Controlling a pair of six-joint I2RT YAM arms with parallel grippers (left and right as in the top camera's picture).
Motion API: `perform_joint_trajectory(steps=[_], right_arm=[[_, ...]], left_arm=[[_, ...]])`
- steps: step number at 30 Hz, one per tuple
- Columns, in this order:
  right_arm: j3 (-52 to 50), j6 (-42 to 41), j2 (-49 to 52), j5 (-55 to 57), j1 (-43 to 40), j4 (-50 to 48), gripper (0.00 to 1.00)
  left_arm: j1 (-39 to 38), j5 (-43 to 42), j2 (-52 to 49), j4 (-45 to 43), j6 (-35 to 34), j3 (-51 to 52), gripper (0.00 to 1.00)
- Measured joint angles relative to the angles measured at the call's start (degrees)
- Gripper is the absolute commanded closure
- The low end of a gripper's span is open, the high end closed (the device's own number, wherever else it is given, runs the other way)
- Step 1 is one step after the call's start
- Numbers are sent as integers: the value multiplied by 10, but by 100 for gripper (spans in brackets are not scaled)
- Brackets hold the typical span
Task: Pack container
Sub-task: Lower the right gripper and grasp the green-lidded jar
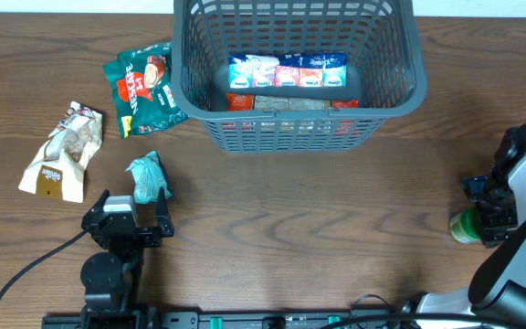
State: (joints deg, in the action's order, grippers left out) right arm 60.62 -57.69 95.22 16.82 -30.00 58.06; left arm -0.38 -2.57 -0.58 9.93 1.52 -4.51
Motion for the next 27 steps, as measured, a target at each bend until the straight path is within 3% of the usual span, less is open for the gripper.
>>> perform_joint_trajectory(steps=[7, 18, 27], right_arm=[[-38, 3, 0, -13, 0, -40, 4], [-83, 9, 0, -20, -2, -85, 22], [-96, 9, 0, -22, -6, -100, 14]], left_arm=[[0, 0, 0, 0, 0, 0, 1], [0, 0, 0, 0, 0, 0, 1], [0, 0, 0, 0, 0, 0, 1]])
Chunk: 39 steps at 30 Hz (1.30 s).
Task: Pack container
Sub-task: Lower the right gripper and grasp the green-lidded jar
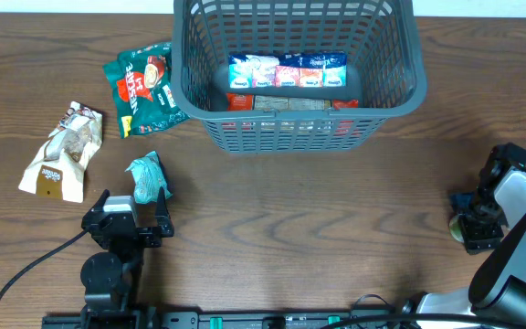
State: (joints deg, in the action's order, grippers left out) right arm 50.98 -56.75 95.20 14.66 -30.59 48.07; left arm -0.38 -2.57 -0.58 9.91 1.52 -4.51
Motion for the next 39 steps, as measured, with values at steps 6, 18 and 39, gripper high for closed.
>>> perform_joint_trajectory(steps=[6, 18, 39], right_arm=[[0, 1, 0, 0, -4, -4, 9], [0, 15, 0, -12, -27, -21, 13], [0, 63, -6, -28, -39, -33, 99]], left_arm=[[0, 0, 0, 0, 0, 0, 1], [0, 0, 0, 0, 0, 0, 1], [0, 0, 0, 0, 0, 0, 2]])
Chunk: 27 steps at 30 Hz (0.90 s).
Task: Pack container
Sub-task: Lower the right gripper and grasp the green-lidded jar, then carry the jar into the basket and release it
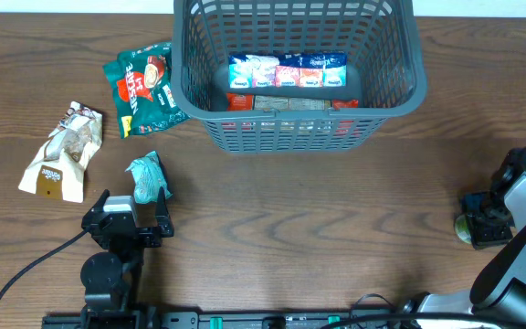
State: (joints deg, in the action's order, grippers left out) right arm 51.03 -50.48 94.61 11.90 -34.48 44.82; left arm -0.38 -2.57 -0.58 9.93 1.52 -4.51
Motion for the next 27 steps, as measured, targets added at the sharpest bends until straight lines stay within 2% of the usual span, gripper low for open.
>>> perform_joint_trajectory(steps=[6, 10, 20, 27], right_arm=[[9, 44, -6, -22, 3, 2, 99], [55, 68, -36, -33, 17, 19, 99], [296, 156, -113, -53, 68, 101, 99], [476, 273, -116, -59, 188, 149, 99]], left_arm=[[0, 0, 0, 0, 0, 0, 1], [0, 0, 0, 0, 0, 0, 2], [0, 0, 0, 0, 0, 0, 1], [0, 0, 0, 0, 0, 0, 1]])
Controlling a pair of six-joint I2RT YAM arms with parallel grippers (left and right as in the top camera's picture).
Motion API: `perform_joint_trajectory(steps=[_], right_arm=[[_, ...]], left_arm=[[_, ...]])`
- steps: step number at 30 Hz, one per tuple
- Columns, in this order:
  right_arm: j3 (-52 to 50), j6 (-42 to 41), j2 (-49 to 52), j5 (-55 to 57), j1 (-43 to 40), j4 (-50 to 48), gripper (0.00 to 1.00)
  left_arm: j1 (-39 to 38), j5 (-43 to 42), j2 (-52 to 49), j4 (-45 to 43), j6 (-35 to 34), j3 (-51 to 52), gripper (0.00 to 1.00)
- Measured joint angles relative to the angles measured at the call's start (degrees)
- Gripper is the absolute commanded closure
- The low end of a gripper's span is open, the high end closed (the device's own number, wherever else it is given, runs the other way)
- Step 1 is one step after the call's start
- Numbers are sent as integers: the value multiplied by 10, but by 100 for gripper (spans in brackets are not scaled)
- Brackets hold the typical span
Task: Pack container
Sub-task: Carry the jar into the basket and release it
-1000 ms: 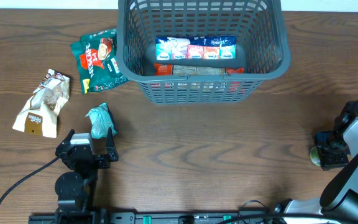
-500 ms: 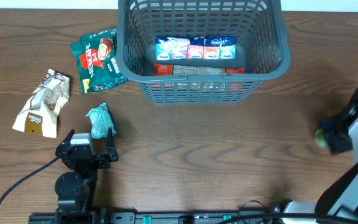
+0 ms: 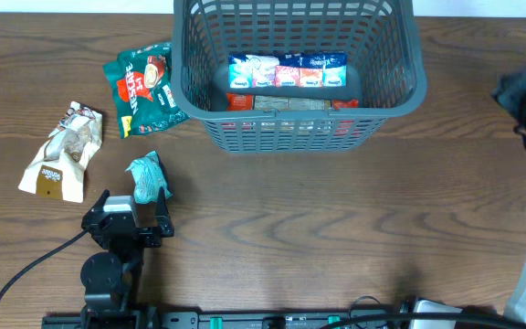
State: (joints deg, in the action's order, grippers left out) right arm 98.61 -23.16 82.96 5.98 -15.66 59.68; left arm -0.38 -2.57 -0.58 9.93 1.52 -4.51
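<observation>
A grey basket (image 3: 299,126) stands at the back middle, with a row of blue and white packets (image 3: 286,70) and red ones inside. On the table to its left lie a green coffee packet (image 3: 142,89), a beige snack packet (image 3: 64,151) and a small teal packet (image 3: 146,177). My left gripper (image 3: 135,203) rests open just in front of the teal packet, not touching it. My right arm's dark wrist (image 3: 521,91) is at the far right edge, level with the basket. Its fingers are not visible, so whatever they may hold is hidden.
A black cable (image 3: 26,274) trails from the left arm's base toward the front left. The right arm's white link runs down the right edge. Bare wooden table (image 3: 336,219) lies in front of the basket.
My right arm has gone from the front right of the table to the far right edge beside the basket. The small green thing it was over no longer shows on the table. The left arm has not moved.
My right gripper stood beside a small green round thing at the front right. Then it was down over it, and stayed on it. Now the arm is further back at the right edge and the green thing is out of sight. The left side is unchanged throughout.
</observation>
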Motion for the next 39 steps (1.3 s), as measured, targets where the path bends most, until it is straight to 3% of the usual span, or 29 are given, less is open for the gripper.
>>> perform_joint_trajectory(steps=[8, 19, 39], right_arm=[[137, 64, -4, 4, 156, 9, 98], [185, 138, 70, 48, 315, 9, 99], [185, 160, 310, 16, 295, 8, 99]], left_arm=[[0, 0, 0, 0, 0, 0, 1], [0, 0, 0, 0, 0, 0, 1], [0, 0, 0, 0, 0, 0, 1]])
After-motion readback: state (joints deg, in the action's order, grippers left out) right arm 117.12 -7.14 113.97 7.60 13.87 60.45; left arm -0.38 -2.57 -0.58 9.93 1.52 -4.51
